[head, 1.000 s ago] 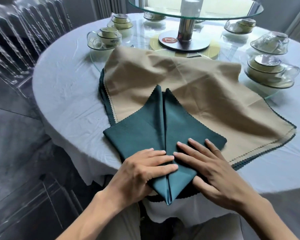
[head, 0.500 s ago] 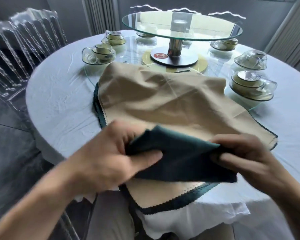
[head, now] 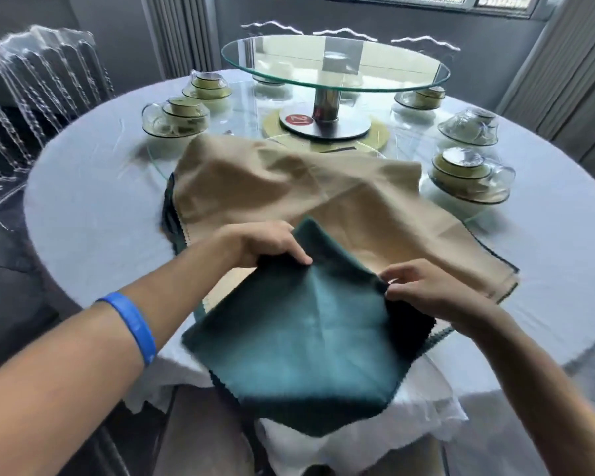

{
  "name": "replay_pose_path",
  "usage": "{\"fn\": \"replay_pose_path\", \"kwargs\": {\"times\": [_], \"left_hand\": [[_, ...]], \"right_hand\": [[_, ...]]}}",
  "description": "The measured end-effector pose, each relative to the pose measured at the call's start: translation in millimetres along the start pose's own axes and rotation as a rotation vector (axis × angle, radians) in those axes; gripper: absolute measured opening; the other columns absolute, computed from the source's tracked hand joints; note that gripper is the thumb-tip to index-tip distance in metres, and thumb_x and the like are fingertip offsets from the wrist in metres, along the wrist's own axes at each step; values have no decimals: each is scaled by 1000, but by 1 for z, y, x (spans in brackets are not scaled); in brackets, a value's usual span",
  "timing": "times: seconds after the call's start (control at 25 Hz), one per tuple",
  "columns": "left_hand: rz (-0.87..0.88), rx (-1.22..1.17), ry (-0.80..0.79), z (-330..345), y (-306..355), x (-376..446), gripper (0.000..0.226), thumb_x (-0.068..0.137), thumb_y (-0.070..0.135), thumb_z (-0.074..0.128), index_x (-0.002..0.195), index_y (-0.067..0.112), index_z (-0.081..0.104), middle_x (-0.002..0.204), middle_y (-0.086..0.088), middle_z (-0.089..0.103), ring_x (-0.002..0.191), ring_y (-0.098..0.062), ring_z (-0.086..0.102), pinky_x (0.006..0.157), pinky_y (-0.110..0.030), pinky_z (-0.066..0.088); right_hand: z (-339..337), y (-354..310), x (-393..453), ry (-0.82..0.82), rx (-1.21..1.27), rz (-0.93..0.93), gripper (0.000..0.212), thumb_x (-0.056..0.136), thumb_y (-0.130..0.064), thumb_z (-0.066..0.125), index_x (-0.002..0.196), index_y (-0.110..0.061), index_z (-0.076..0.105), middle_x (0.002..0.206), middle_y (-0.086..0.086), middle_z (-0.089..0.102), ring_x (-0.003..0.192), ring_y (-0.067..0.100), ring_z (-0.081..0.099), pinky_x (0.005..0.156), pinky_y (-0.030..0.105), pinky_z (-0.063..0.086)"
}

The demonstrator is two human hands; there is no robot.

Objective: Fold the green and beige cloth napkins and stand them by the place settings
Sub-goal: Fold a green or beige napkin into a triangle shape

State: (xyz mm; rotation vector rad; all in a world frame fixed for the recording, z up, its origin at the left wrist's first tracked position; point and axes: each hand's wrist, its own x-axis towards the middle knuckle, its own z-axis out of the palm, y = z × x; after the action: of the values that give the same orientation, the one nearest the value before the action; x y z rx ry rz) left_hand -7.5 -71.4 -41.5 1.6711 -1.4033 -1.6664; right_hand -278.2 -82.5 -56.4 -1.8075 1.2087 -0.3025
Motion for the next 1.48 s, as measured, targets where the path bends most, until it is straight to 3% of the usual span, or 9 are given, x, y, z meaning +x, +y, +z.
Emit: {"fn": "replay_pose_path", "kwargs": {"times": [0.24, 0.4, 0.56, 0.64, 0.8, 0.96, 1.2, 1.32, 1.48], "left_hand": [[22, -6, -87, -23, -32, 0, 31, 80, 5, 74, 112, 6, 72, 109, -15, 73, 81, -20, 72, 68, -25, 58], [8, 27, -124, -37, -56, -27, 35, 89, -6, 61, 121, 8, 67, 95, -11, 75, 64, -9, 69, 45, -12, 45], [211, 9, 88, -38, -55, -10, 37, 82, -3, 70, 118, 3, 66, 109, -20, 72, 88, -26, 67, 67, -28, 53], [235, 29, 209, -43, -51, -4, 36, 83, 0, 72, 118, 1, 65, 104, -14, 75, 84, -24, 63, 61, -25, 50], [174, 161, 96, -60, -55, -20, 16, 90, 5, 67, 106, 5, 70, 87, 2, 73, 71, -4, 62, 63, -16, 47], [226, 124, 156, -65, -71, -22, 23, 87, -3, 68, 108, 6, 69, 91, -8, 73, 79, -13, 66, 73, -20, 54], [237, 101, 137, -63, -69, -25, 37, 80, -1, 76, 114, 9, 68, 97, -11, 74, 84, -15, 67, 79, -27, 55], [204, 109, 265, -55, -60, -18, 34, 73, 17, 82, 106, 19, 72, 91, -1, 71, 74, -8, 61, 66, -22, 48], [269, 43, 314, -33, -38, -5, 24, 88, -3, 68, 103, 14, 74, 91, 0, 77, 74, -8, 68, 68, -21, 55]], "right_hand": [[-5, 13, 1, -30, 104, 26, 19, 85, 2, 62, 90, -11, 76, 86, 13, 75, 72, 18, 66, 68, 28, 50], [-2, 12, 4, -55, 24, 1, 9, 86, -9, 70, 80, -13, 74, 71, -3, 70, 62, 10, 61, 60, 23, 47], [1, 13, 24, 137, 15, -12, 14, 84, -5, 70, 71, -10, 70, 62, -2, 59, 59, 10, 51, 59, 22, 38], [-5, 11, 32, 180, 42, 10, 10, 85, -5, 69, 76, -9, 72, 69, 6, 62, 63, 16, 54, 64, 28, 40], [-15, 4, 30, 126, -41, 66, 7, 84, -11, 73, 82, -4, 72, 68, 8, 58, 59, 16, 49, 48, 21, 35], [-11, -4, 37, 94, -118, 74, 28, 85, -22, 73, 61, -11, 62, 57, 0, 46, 55, 14, 41, 47, 24, 27], [-5, -11, 57, 94, -121, 59, 30, 82, -19, 75, 59, -8, 59, 56, -1, 45, 51, 10, 40, 47, 21, 29], [-1, -16, 64, 174, 31, 60, 16, 83, -24, 75, 84, -8, 75, 72, 5, 59, 68, 15, 52, 64, 24, 40], [12, -32, 69, 269, 201, 41, 16, 82, -18, 75, 91, -4, 75, 75, 10, 63, 67, 19, 57, 64, 25, 45]]}}
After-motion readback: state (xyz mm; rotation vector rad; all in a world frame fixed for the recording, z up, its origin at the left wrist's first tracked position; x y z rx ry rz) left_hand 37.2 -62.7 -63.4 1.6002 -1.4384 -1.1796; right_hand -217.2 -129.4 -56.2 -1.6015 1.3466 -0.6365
